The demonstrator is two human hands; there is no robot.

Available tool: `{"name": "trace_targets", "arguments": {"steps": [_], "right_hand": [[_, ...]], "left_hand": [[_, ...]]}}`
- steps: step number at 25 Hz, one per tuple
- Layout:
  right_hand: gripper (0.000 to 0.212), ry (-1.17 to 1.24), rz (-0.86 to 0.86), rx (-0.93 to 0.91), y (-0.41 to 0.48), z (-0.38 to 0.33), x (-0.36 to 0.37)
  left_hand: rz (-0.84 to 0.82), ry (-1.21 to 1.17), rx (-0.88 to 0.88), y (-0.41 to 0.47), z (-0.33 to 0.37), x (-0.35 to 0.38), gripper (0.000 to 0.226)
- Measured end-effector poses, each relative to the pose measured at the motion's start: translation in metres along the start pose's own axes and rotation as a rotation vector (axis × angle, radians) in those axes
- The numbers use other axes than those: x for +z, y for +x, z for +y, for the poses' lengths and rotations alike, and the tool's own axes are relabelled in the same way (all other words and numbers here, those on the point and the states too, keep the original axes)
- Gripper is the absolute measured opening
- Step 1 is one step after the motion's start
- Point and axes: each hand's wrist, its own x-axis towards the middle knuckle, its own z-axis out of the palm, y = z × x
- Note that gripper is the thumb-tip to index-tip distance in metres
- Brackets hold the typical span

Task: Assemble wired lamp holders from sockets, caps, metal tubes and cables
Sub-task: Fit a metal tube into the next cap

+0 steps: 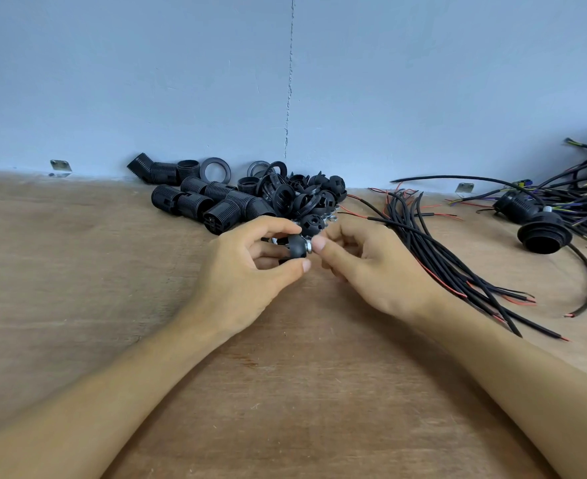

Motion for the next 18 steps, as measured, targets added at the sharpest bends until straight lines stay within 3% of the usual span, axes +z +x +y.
{"name": "trace_targets", "arguments": {"steps": [2, 3, 7, 8, 10, 12, 16, 18], "right_hand": [[0.055, -0.051, 0.028, 0.041, -0.0005, -0.0013, -0.0001], [0.059, -0.023, 0.043, 0.051, -0.0005, -0.0014, -0.0016], [0.017, 0.072, -0.012, 0.014, 0.0003, -0.0007, -0.0049], [0.018, 0.024, -0.012, 0.006, 0.0004, 0.0002, -0.0038], [0.042, -0.068, 0.022, 0.015, 0.0003, 0.0003, -0.0008], [0.053, -0.021, 0.036, 0.055, -0.0008, -0.0013, -0.0027], [0.015, 0.038, -0.041, 0.009, -0.0008, -0.0014, -0.0058], [0.029, -0.062, -0.037, 0.001, -0.0006, -0.0011, -0.0018]], "left_hand": [[-0.005, 0.003, 0.002, -0.0011, 0.0009, 0.0008, 0.040], [-0.002, 0.007, 0.003, -0.0011, 0.0013, 0.0010, 0.040], [0.015, 0.009, -0.003, 0.0002, 0.0011, -0.0001, 0.041], [0.012, 0.008, -0.005, 0.0001, 0.0014, 0.0000, 0.040], [0.000, 0.004, -0.001, -0.0006, 0.0020, 0.0008, 0.040], [-0.008, 0.006, 0.005, -0.0010, 0.0019, 0.0019, 0.040], [0.006, 0.013, 0.004, 0.0004, -0.0002, 0.0000, 0.040], [-0.012, 0.011, 0.014, -0.0005, 0.0001, 0.0006, 0.041]]}}
